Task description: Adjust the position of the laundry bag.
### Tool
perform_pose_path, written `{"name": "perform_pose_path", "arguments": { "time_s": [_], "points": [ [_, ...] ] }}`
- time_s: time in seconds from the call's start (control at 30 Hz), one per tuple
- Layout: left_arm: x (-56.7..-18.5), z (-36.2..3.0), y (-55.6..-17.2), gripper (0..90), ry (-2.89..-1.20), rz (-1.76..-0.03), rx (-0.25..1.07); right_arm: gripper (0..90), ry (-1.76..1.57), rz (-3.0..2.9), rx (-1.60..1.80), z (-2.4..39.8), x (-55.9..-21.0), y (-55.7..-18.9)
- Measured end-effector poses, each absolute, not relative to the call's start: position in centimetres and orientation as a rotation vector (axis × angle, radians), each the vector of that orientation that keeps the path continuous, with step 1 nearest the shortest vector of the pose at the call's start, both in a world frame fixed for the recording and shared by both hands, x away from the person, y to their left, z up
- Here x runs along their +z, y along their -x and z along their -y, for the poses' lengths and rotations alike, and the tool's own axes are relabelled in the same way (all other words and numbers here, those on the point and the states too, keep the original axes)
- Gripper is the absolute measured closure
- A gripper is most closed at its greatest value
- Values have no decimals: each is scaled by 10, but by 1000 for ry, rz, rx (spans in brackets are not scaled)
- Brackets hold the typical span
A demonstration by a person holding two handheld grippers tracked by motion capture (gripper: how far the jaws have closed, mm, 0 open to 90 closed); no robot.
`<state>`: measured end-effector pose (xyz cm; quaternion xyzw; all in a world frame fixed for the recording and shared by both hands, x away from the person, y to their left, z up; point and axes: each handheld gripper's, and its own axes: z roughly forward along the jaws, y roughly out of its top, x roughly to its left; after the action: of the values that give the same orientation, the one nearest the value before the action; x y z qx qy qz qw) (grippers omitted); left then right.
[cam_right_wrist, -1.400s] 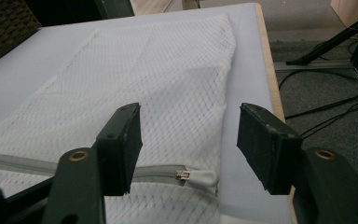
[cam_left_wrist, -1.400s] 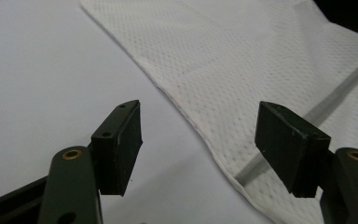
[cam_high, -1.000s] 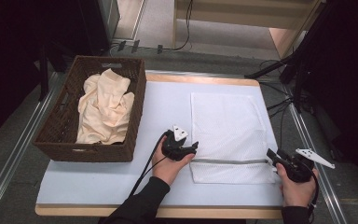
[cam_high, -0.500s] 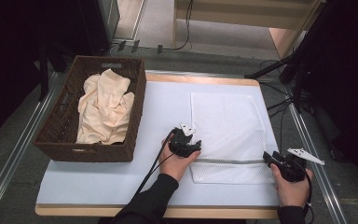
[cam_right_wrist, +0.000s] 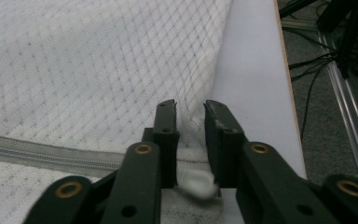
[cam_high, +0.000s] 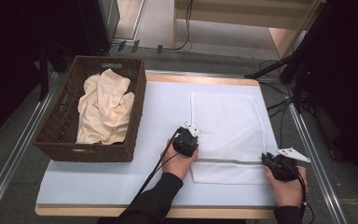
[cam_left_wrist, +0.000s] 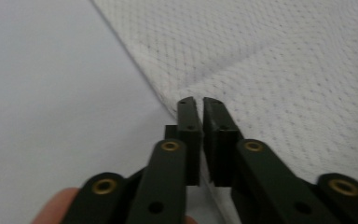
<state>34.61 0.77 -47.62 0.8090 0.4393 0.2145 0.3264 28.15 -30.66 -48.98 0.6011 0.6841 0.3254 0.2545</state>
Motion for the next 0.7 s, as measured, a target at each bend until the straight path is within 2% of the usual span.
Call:
{"name": "perform_pose_path", "arguments": {
  "time_s": [0.07, 0.1, 0.17, 0.47, 0.7],
  "points": [
    [-476, -6, -346, 900, -2128, -1149, 569, 859, -1646, -1862, 903, 307, -490, -281],
    [-475, -10, -349, 900, -2116, -1157, 525, 900, -1649, -1864, 927, 309, -490, -281],
    [-474, -15, -351, 900, -2099, -1170, 479, 900, -1660, -1860, 938, 310, -490, -281],
    [-469, -28, -348, 900, -2042, -1185, 491, 900, -1625, -1856, 1008, 306, -487, -276],
    [-465, -52, -341, 900, -1994, -1224, 501, 900, -1596, -1878, 1053, 286, -484, -270]
  ]
}}
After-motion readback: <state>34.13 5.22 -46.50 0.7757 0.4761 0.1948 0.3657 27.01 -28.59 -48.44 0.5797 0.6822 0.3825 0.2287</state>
